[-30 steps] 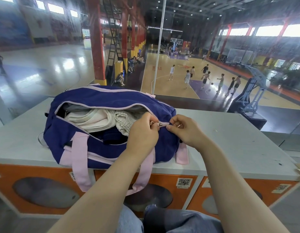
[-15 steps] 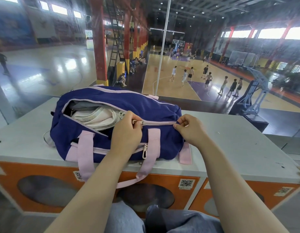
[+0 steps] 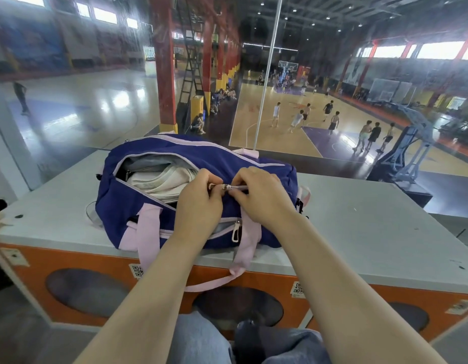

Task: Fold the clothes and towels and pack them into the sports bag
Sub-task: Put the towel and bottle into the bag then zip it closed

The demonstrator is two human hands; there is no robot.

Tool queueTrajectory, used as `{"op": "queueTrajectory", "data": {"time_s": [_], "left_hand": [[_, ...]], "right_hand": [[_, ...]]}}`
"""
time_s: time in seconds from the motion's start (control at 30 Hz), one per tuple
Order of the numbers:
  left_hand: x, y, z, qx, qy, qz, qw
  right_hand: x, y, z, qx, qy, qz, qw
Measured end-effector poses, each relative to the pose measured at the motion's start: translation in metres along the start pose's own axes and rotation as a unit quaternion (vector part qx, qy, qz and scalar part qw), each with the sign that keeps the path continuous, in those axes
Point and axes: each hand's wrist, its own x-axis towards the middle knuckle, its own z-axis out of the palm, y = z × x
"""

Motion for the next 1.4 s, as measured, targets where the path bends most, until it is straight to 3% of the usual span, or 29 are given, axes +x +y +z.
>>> {"op": "queueTrajectory", "data": {"time_s": [0.13, 0.3, 0.47, 0.6, 0.67, 0.77, 0.9, 1.03, 1.23, 1.4], "left_hand": [[0.006, -0.013, -0.019, 0.019, 0.025, -0.029, 0.999], [0.009, -0.027, -0.035, 0.058, 0.030, -0.006, 0.998], [0.017, -0.036, -0.047, 0.063, 0.039, -0.045, 0.996], [0.036, -0.079, -0.118, 0.095, 0.150, -0.132, 0.975], [0.037, -0.100, -0.148, 0.126, 0.139, -0.146, 0.971], [0.030, -0.109, -0.149, 0.149, 0.086, -0.128, 0.977], [0.028, -0.112, -0.141, 0.132, 0.083, -0.111, 0.981], [0.022, -0.115, -0.136, 0.182, 0.079, -0.069, 0.978], [-0.001, -0.080, -0.107, 0.222, 0.091, 0.025, 0.970], [-0.020, -0.026, -0.057, 0.153, -0.059, 0.106, 0.981]], "right_hand": [[-0.001, 0.003, -0.003, 0.033, -0.003, 0.044, 0.998], [0.002, 0.001, 0.001, 0.011, 0.007, 0.060, 0.998], [0.006, 0.000, 0.004, -0.013, 0.020, 0.103, 0.994], [0.004, 0.018, 0.003, -0.040, 0.051, 0.165, 0.984], [0.005, 0.018, 0.005, -0.058, 0.052, 0.148, 0.986], [0.008, 0.012, 0.007, -0.091, 0.052, 0.133, 0.986], [0.005, 0.011, 0.005, -0.107, 0.050, 0.143, 0.983], [0.004, 0.009, 0.001, -0.103, 0.033, 0.137, 0.985], [-0.003, 0.011, -0.014, 0.004, 0.046, 0.146, 0.988], [-0.015, 0.020, -0.025, 0.051, 0.072, 0.165, 0.982]]}}
